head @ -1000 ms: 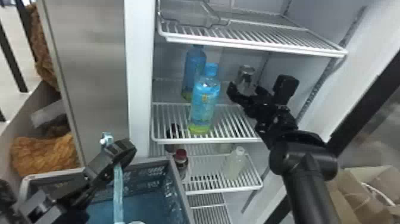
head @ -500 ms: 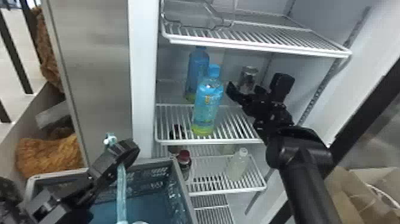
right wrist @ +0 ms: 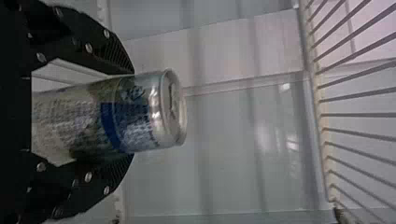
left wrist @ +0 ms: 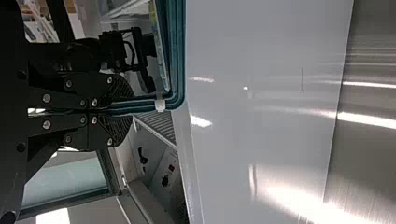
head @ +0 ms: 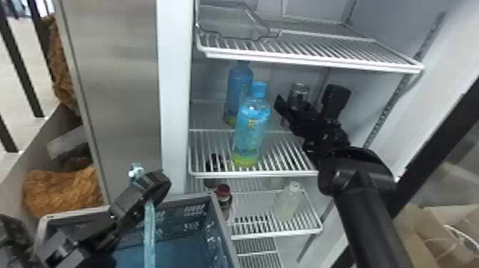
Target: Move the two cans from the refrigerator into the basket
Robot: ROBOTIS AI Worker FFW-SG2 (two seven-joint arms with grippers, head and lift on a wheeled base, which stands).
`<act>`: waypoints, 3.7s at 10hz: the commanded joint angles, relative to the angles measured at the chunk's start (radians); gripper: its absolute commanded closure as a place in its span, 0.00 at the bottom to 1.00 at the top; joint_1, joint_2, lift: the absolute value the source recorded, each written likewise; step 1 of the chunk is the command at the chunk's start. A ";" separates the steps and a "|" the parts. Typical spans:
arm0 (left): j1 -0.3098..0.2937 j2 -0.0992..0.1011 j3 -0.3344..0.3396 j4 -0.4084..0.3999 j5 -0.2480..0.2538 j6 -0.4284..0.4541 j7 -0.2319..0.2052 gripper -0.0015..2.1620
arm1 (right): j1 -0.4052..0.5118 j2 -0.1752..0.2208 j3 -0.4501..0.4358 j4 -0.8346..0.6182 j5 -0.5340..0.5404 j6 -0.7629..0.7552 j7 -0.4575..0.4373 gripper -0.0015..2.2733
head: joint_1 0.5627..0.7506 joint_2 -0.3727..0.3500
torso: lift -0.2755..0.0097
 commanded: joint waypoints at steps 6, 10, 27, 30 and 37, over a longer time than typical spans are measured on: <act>0.004 0.008 -0.006 0.000 0.015 -0.008 -0.003 0.56 | 0.106 -0.009 -0.002 -0.185 -0.015 0.039 -0.001 0.56 | 0.06 0.18 | 0.84; 0.011 0.014 -0.014 0.000 0.025 -0.013 -0.005 0.56 | 0.253 -0.019 -0.016 -0.406 -0.063 0.088 -0.003 0.56 | 0.13 0.17 | 0.84; 0.031 0.017 -0.022 0.000 0.035 -0.026 -0.009 0.56 | 0.899 -0.072 -0.024 -1.283 -0.344 0.390 0.006 0.56 | 0.70 0.26 | 0.84; 0.031 0.017 -0.024 0.000 0.037 -0.028 -0.009 0.56 | 0.911 -0.092 0.074 -1.307 -0.408 0.415 0.019 0.56 | 0.70 0.34 | 0.84; 0.031 0.017 -0.030 0.000 0.043 -0.033 -0.008 0.56 | 0.879 -0.112 0.209 -1.246 -0.452 0.444 0.060 0.12 | 0.70 0.55 | 0.84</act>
